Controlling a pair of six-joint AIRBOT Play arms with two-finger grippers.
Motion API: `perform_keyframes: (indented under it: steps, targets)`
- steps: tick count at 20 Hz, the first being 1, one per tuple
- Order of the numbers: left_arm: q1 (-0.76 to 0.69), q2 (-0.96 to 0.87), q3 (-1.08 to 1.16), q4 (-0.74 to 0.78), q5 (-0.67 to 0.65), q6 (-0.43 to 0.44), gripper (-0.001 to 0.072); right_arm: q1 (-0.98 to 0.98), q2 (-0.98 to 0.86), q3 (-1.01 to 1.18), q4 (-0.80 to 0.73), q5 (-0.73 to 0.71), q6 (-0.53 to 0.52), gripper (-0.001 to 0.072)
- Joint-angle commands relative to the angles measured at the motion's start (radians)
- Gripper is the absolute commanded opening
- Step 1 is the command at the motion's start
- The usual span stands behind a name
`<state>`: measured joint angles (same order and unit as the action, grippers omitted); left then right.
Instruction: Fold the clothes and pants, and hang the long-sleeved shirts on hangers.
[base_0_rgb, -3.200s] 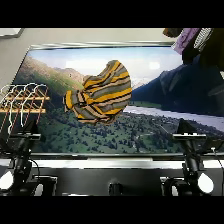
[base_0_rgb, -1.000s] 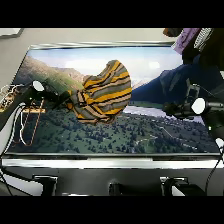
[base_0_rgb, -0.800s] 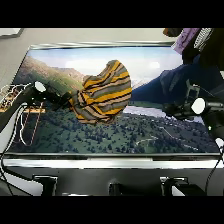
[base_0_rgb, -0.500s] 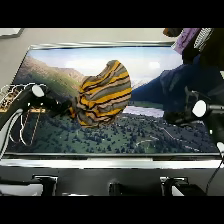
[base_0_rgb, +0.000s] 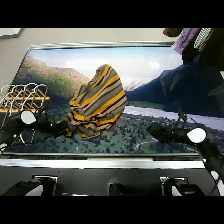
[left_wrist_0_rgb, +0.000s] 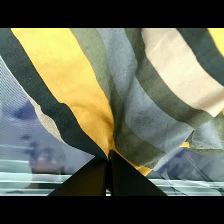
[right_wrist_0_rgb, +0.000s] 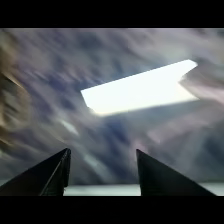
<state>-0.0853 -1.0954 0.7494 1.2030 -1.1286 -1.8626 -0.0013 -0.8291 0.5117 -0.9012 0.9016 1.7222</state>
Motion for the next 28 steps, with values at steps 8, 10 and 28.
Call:
perform_keyframes:
  steps: [8,10,28]
  targets:
    - [-0.002,0.029,-0.028,0.002,0.074,-0.004,0.0022,0.345,-0.583,0.225,0.605,-0.435,-0.506,0.0598]
    - [-0.002,0.029,-0.028,0.002,0.074,-0.004,0.0022,0.375,-0.655,0.319,0.586,-0.444,-0.503,0.0599]
    - [0.007,0.030,0.005,0.006,0.082,0.053,0.0022,0.371,-0.738,0.530,0.484,-0.451,-0.470,0.0032]
